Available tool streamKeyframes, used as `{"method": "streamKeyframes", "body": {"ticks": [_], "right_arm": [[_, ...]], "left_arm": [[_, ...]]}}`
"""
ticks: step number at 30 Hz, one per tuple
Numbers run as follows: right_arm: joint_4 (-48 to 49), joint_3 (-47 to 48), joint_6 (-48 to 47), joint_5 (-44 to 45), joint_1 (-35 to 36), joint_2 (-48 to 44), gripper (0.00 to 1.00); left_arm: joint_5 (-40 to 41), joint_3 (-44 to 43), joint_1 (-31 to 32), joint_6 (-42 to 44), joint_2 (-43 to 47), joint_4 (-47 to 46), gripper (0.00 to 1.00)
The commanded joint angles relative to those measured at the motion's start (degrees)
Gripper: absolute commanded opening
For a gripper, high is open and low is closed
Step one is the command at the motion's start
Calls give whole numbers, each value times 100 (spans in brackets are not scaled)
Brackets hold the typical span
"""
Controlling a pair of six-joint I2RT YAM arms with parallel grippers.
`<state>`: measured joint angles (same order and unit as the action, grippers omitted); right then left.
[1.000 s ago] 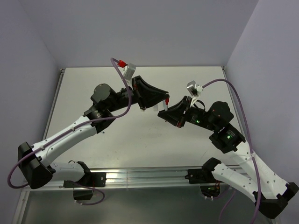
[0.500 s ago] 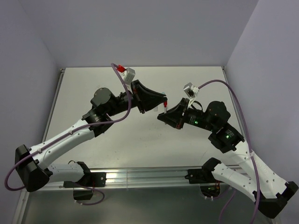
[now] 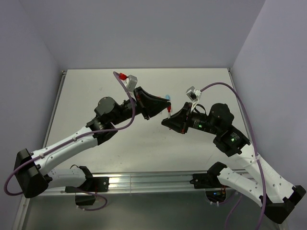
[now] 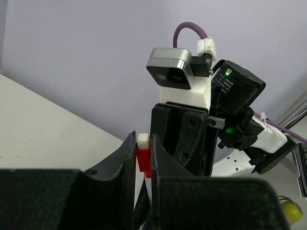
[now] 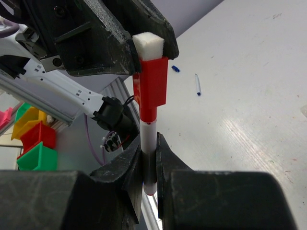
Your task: Insert the pens into the pen caps
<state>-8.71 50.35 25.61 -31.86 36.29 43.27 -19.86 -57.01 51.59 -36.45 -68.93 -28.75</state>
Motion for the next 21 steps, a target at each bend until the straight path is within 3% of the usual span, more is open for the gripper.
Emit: {"method": "streamKeyframes", "body": {"ticks": [1, 13, 21], "right_arm": [[2005, 441, -108, 645, -52, -117, 0], [1812, 502, -196, 997, -61, -64, 0], [1592, 617, -249, 1331, -52, 59, 0]], "left_arm": [[-924, 586, 466, -82, -306, 1592, 0], [-625, 1025, 685, -398, -218, 1302, 0], [234, 1149, 983, -627, -130, 1451, 0]]}}
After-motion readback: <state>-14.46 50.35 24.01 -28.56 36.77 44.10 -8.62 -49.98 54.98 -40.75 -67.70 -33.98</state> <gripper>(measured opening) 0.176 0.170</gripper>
